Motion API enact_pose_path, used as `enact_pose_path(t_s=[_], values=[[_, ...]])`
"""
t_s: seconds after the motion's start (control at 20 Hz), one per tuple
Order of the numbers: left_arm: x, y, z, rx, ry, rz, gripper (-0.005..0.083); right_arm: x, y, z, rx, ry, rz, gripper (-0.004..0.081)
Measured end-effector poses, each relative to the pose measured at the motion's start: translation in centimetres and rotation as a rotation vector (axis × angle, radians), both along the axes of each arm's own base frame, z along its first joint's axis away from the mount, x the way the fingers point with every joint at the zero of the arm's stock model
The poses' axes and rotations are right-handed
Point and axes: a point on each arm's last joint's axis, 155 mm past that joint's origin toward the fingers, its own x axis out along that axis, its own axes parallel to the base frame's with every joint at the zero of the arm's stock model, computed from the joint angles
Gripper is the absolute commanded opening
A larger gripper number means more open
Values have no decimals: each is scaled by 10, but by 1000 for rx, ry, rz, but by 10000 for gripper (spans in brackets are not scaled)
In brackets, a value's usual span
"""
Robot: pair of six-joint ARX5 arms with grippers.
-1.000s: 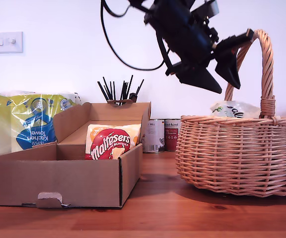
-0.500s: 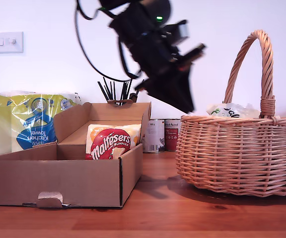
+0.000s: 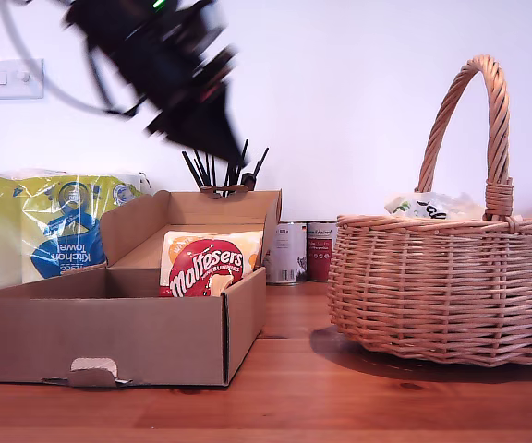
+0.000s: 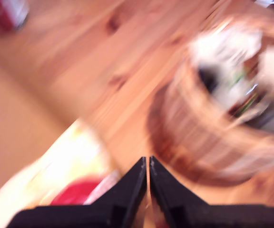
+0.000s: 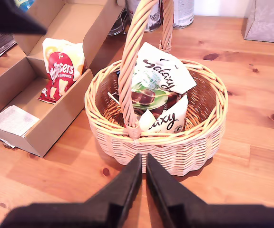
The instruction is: Move the bags of Easter eggs from the cardboard box on the left into the woven basket on the right side.
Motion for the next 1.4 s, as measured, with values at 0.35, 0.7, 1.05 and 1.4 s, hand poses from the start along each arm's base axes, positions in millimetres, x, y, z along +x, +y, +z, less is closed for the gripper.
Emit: enact_pose_path(t_s=[0.35, 0.7, 1.05, 1.4], values=[[26, 58, 3, 21, -145, -75, 673, 0, 0, 0, 0, 0, 0, -13], [57, 60, 25, 108, -424, -135, 785, 0, 0, 0, 0, 0, 0, -13], [71, 57, -43, 130, -307, -146, 785, 0, 0, 0, 0, 0, 0, -13], [56, 56, -67, 152, -205, -162, 783, 0, 0, 0, 1, -2, 0, -13]])
